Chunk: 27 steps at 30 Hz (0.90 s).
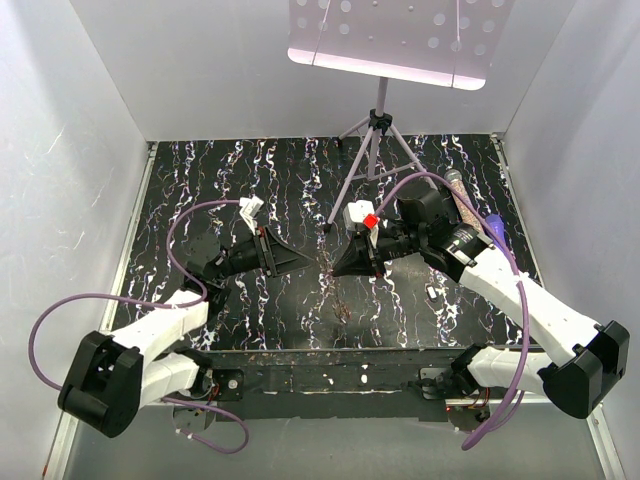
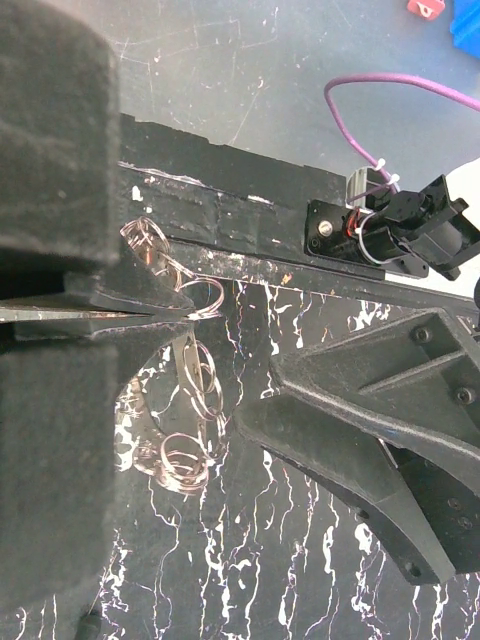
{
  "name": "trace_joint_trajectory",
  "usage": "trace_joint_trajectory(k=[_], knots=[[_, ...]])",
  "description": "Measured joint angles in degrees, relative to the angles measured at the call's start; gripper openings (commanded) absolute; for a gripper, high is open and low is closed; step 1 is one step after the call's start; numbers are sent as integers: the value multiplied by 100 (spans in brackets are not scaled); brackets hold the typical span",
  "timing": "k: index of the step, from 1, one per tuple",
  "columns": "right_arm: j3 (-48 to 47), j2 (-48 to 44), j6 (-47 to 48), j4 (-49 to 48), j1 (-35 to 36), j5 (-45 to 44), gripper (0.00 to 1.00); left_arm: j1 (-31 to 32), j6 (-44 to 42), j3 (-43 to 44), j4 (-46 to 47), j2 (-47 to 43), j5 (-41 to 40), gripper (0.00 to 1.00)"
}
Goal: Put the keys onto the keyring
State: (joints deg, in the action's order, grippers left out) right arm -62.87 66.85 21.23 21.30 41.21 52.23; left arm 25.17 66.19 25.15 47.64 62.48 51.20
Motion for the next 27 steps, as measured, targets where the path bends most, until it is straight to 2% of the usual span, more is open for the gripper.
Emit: trace_joint_trajectory(k=[27], knots=[[0, 0, -7, -4, 0, 2, 1, 173, 501, 291, 518, 728, 492, 40]])
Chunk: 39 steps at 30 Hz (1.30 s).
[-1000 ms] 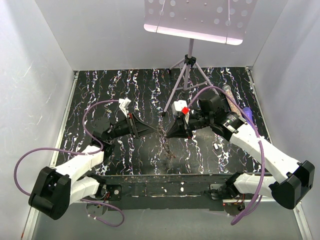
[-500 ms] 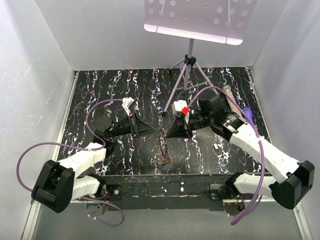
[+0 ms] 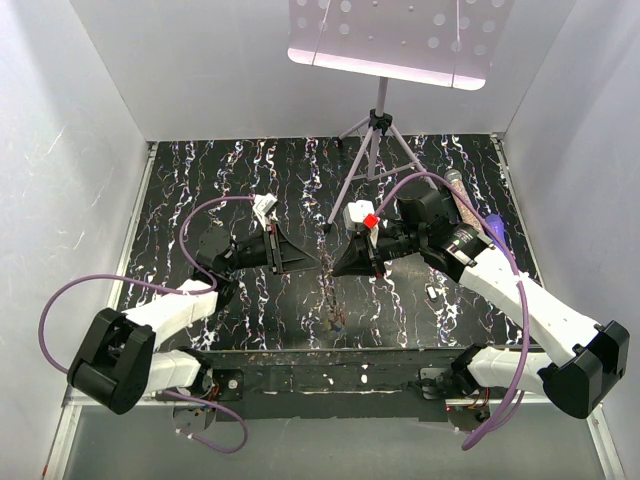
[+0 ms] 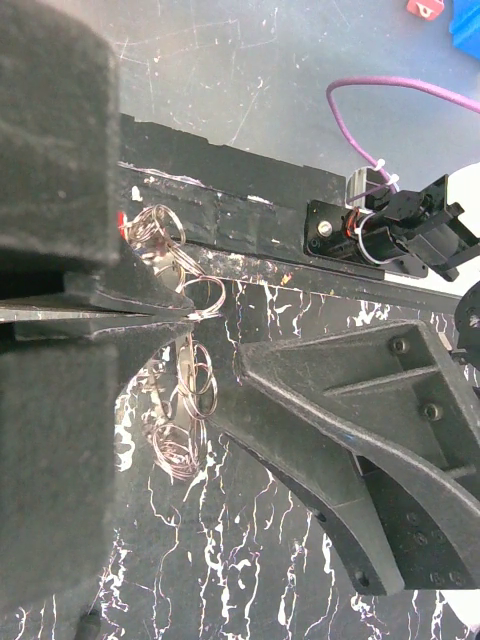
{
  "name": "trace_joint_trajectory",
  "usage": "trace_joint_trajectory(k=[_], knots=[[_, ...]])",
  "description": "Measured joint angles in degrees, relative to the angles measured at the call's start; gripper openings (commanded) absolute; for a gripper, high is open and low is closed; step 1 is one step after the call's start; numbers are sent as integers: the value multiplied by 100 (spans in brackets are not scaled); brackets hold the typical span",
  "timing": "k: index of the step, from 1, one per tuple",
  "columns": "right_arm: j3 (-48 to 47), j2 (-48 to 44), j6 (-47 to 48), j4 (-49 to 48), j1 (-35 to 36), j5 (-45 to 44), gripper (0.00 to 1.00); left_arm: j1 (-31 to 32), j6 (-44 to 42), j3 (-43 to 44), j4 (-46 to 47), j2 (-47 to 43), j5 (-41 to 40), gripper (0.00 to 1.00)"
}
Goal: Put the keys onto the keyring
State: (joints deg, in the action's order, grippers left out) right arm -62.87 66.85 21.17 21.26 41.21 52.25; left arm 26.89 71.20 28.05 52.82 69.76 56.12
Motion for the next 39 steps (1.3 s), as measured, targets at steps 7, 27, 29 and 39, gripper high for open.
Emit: trace_joint_trajectory(k=[7, 27, 29, 39], knots=[[0, 0, -4, -2, 0, 7, 1, 72, 37, 20, 11, 63, 24, 36], [11, 0, -4, -4, 0, 44, 1, 138, 129, 109, 181, 271, -50, 24], [17, 0, -4, -4, 0, 44, 1, 138, 149, 109, 205, 271, -83, 24], [81, 0, -2, -9, 0, 44, 1, 138, 350, 109, 431, 407, -146, 20]])
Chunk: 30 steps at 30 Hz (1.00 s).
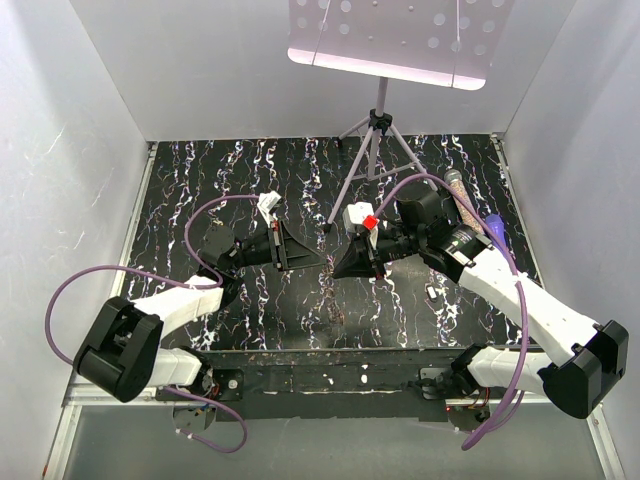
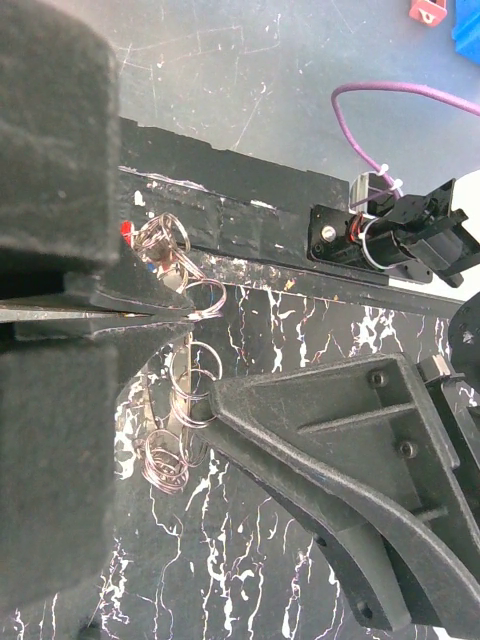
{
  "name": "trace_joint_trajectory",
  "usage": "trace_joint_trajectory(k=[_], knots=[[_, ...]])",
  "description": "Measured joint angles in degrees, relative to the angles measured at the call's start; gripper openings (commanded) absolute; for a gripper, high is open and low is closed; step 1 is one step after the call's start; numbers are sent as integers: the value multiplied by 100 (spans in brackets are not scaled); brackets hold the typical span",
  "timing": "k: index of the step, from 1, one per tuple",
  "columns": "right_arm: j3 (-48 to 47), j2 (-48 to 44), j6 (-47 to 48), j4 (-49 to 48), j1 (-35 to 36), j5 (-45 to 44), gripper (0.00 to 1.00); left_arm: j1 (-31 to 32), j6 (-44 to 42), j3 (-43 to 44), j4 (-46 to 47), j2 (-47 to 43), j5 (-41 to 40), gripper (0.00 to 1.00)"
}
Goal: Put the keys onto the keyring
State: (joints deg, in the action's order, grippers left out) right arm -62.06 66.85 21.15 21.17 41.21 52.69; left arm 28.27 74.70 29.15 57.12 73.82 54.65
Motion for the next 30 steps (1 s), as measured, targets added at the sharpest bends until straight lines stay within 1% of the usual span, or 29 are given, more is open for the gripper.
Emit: trace_joint_trajectory(k=[8, 9, 17, 21, 24, 27, 28, 30], knots=[[2, 0, 0, 2, 0, 20, 1, 0, -9, 0, -31, 2, 2, 5], [2, 0, 0, 2, 0, 20, 1, 0, -7, 0, -33, 2, 2, 1], [2, 0, 4, 2, 0, 20, 1, 0, -15, 4, -33, 2, 2, 0], [4, 0, 24, 15, 0, 15, 1, 0, -280, 50, -219, -39, 17, 0], [4, -2, 81, 35, 0, 24, 7, 0, -898, 74, -776, -393, -48, 0], [9, -28, 175, 81, 0, 44, 18, 24, -1633, 133, -1412, -907, -136, 0], [11, -42, 199, 101, 2, 55, 24, 37, -1849, 173, -1569, -1047, -151, 0], [11, -74, 293, 138, 2, 98, 30, 57, -2177, 243, -1738, -1204, -168, 0]])
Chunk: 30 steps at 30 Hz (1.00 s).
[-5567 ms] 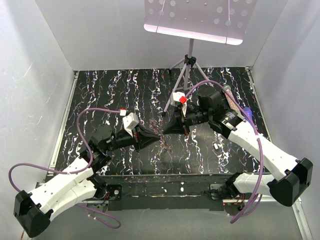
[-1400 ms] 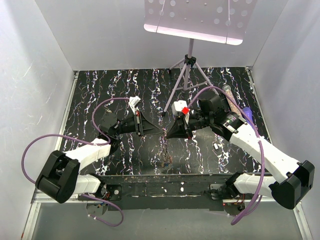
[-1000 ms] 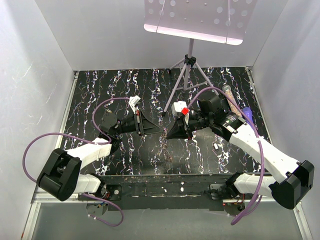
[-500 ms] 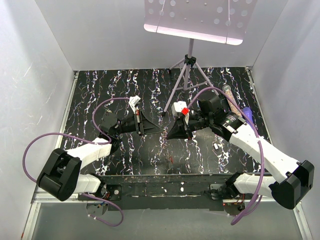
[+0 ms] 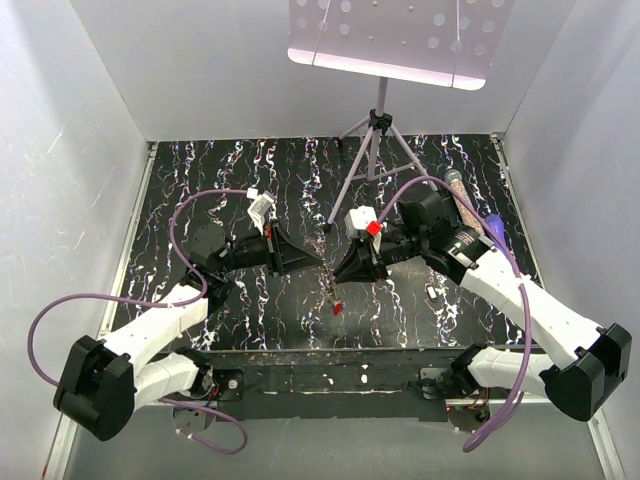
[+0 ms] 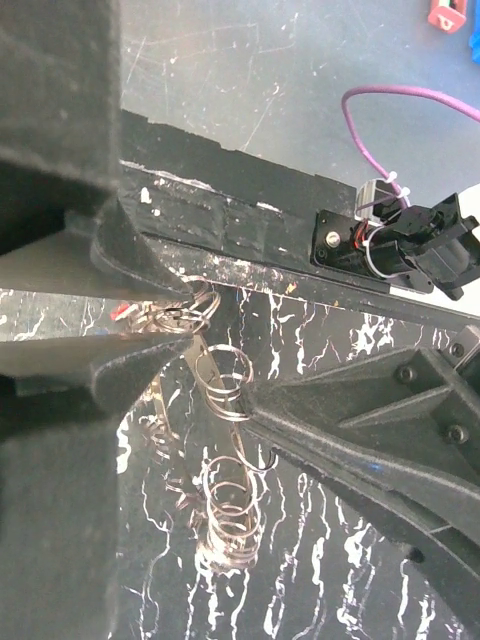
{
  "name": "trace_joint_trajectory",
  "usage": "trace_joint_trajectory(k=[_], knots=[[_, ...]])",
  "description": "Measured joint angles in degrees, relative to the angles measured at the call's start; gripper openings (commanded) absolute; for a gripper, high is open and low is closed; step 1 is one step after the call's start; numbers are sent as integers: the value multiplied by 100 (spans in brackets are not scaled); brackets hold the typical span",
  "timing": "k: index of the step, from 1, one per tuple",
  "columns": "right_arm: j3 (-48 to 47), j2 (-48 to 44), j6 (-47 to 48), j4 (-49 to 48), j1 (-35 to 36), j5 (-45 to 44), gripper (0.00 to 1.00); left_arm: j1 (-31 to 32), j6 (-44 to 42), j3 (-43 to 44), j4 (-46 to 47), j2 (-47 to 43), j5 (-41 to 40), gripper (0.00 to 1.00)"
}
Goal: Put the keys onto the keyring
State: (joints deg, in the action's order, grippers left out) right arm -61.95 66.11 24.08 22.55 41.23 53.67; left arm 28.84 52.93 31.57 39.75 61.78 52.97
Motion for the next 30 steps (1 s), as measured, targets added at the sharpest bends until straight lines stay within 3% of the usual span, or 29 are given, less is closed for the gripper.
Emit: trace_joint_trajectory(k=[6, 17, 23, 30], knots=[[-2, -79, 474, 380, -2, 201, 42, 39, -1047, 103, -632, -76, -20, 0], [-9, -68, -2, 310, -437, 538, 42, 597, -3648, 122, -1727, -966, -31, 0], [-9, 11, -96, 118, -435, 699, 36, 1113, -5333, 592, -3093, -1390, -522, 0], [-9, 37, -129, -52, -284, 765, 28, 1115, -5523, 540, -3130, -1290, -841, 0]])
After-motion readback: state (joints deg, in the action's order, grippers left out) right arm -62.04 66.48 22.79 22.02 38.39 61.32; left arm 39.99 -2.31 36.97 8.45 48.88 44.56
